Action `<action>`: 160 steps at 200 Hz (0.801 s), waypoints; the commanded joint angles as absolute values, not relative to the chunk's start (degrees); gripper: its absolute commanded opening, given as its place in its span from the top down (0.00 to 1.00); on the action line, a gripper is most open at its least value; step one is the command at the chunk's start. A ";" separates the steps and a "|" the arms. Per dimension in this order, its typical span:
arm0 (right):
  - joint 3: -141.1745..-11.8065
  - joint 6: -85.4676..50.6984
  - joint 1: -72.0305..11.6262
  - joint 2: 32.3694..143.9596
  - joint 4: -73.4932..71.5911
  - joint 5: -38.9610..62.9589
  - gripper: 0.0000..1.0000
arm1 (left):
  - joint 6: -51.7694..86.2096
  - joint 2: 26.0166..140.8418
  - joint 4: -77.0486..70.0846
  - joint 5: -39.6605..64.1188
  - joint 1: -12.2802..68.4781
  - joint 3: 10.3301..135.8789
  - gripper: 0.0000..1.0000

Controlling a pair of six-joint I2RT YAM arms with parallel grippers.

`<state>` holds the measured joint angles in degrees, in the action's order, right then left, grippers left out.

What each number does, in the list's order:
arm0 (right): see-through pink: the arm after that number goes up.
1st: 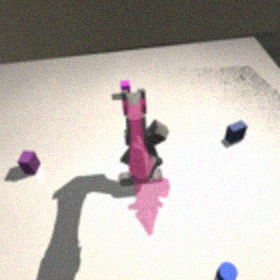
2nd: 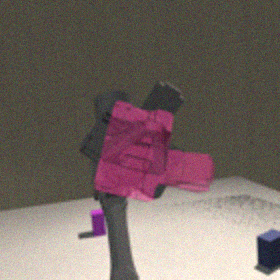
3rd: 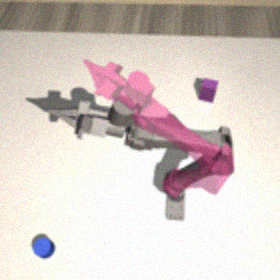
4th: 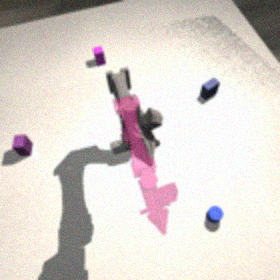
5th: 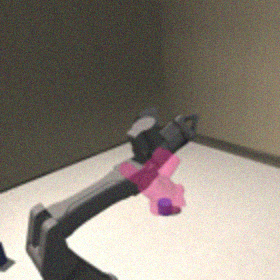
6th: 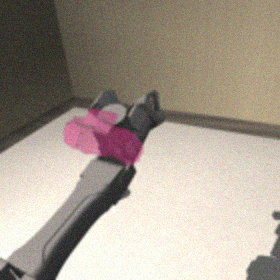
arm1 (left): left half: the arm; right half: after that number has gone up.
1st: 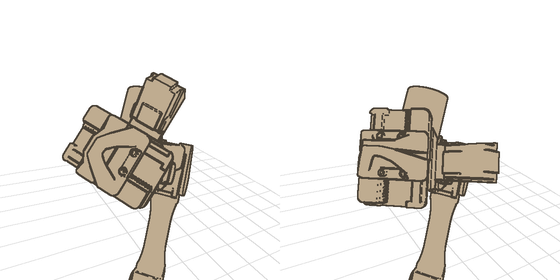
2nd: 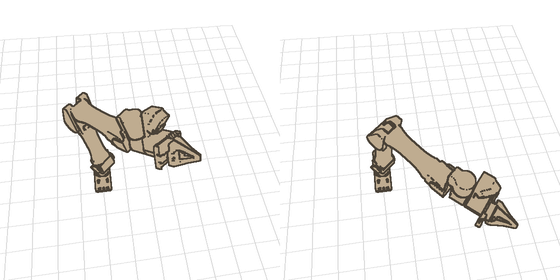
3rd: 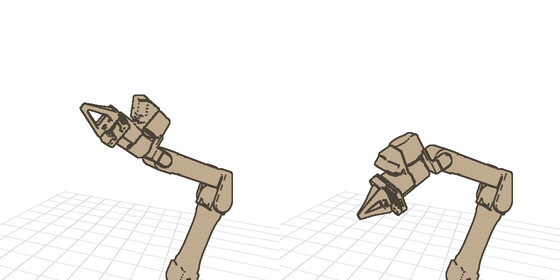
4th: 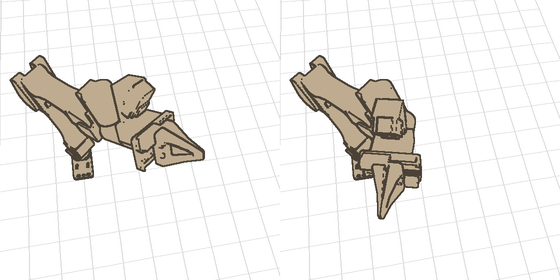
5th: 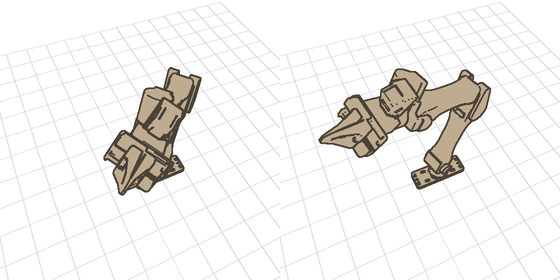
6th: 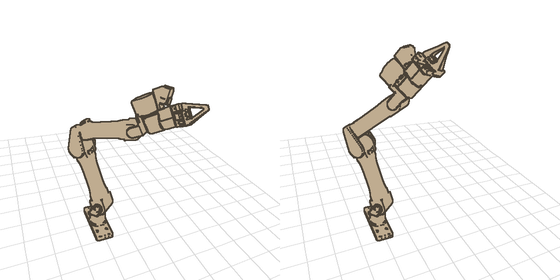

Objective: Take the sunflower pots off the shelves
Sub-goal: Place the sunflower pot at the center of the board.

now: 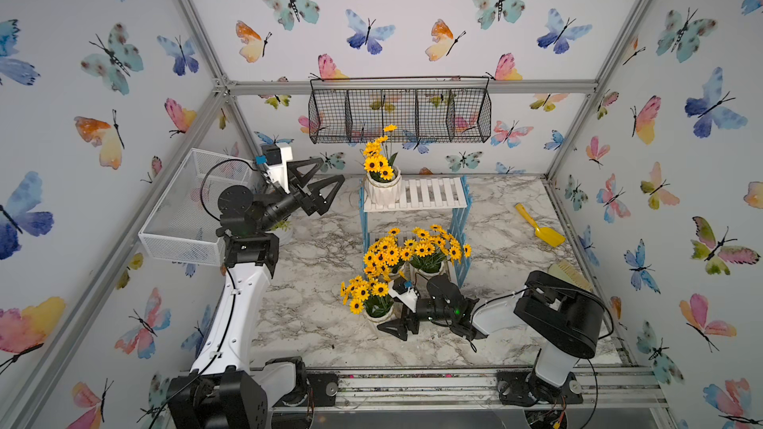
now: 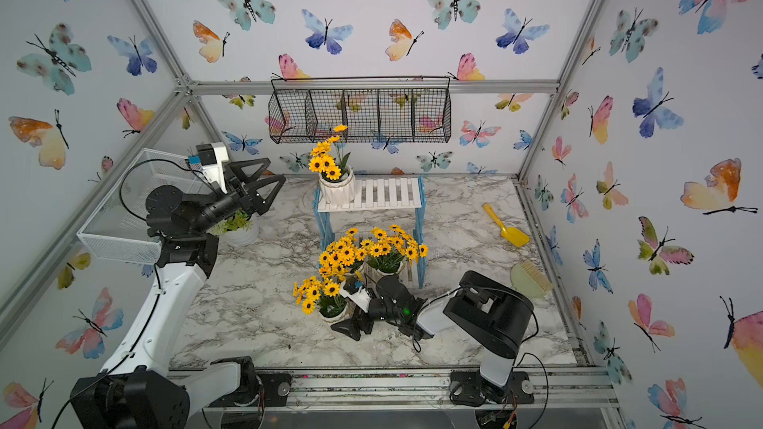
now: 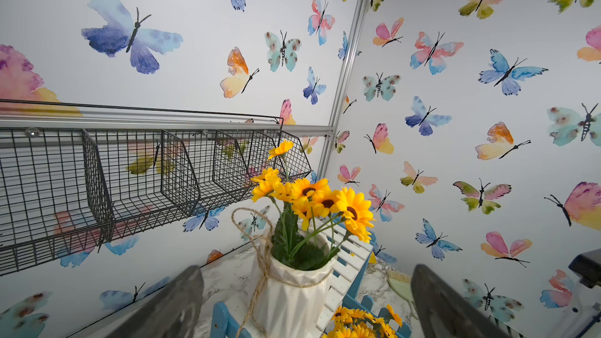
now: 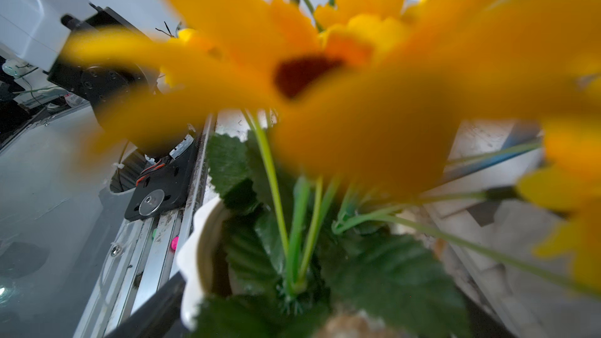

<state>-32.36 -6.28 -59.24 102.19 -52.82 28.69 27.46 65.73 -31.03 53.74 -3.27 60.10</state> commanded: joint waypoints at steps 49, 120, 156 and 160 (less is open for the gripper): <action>-40.56 -6.24 -60.34 107.88 -57.75 34.79 0.96 | 27.91 64.78 -33.00 54.53 -3.47 60.13 0.01; -46.63 -5.59 -60.51 113.31 -55.01 37.61 0.96 | 28.21 64.58 -33.40 54.33 -3.46 59.59 0.01; -48.42 -5.55 -60.56 115.27 -53.46 38.50 0.96 | 28.21 64.78 -33.66 54.40 -3.44 59.41 0.01; -48.50 -5.62 -60.56 115.35 -53.36 38.58 0.96 | 28.21 64.85 -33.66 54.40 -3.43 59.41 0.01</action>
<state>-46.68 -6.11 -60.12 114.69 -51.72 36.12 27.75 65.73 -31.51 53.71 -3.27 59.75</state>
